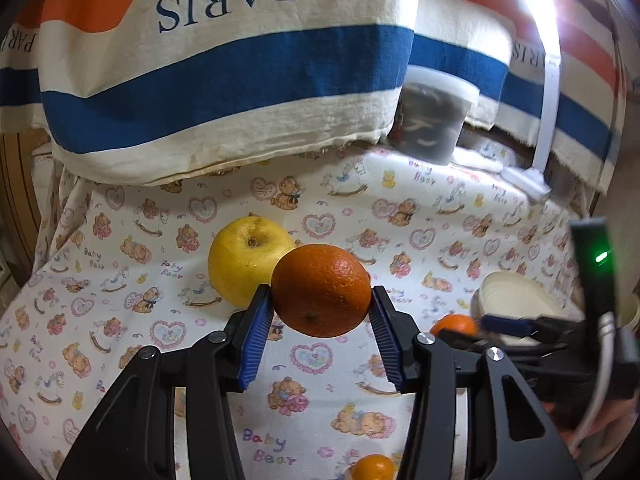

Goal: Organize fruits
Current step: 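Lift the large orange with the left gripper while the right gripper grasps the orange beside the plate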

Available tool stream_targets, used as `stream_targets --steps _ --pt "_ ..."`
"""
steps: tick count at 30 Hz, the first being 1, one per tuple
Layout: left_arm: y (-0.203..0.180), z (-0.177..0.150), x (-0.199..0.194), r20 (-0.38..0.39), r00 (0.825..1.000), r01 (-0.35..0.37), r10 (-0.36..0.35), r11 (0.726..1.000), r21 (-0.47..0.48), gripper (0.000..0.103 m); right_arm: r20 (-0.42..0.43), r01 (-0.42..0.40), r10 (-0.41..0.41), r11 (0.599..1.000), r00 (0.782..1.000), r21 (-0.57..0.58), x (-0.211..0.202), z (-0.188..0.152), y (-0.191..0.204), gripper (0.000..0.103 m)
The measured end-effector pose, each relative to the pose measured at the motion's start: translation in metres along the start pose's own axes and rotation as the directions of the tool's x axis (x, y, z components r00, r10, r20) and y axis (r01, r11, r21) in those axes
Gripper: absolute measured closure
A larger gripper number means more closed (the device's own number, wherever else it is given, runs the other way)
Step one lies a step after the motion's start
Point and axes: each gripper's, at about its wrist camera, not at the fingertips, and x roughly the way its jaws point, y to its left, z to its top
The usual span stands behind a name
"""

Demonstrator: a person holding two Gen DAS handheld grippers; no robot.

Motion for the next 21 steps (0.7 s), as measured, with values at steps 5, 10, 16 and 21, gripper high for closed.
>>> stream_targets --steps 5,10,16,21 --pt "-0.002 0.003 -0.005 0.015 1.0 -0.002 0.002 1.0 0.012 0.055 -0.035 0.043 -0.043 0.999 0.998 0.001 0.015 -0.004 0.004 0.032" --pt "0.001 0.007 -0.015 0.079 0.996 -0.044 0.041 0.998 0.035 0.055 -0.034 0.055 -0.055 0.998 0.998 -0.011 0.02 -0.005 0.01 0.051" --pt "-0.001 0.011 -0.027 0.123 0.992 -0.04 0.033 0.998 0.051 0.055 0.009 0.038 -0.038 0.999 0.999 -0.006 0.007 -0.013 0.011 0.051" --pt "-0.005 0.016 -0.051 0.18 0.984 -0.027 0.014 0.997 0.067 0.055 0.068 0.016 -0.016 1.0 0.998 -0.001 -0.026 -0.019 0.002 0.051"
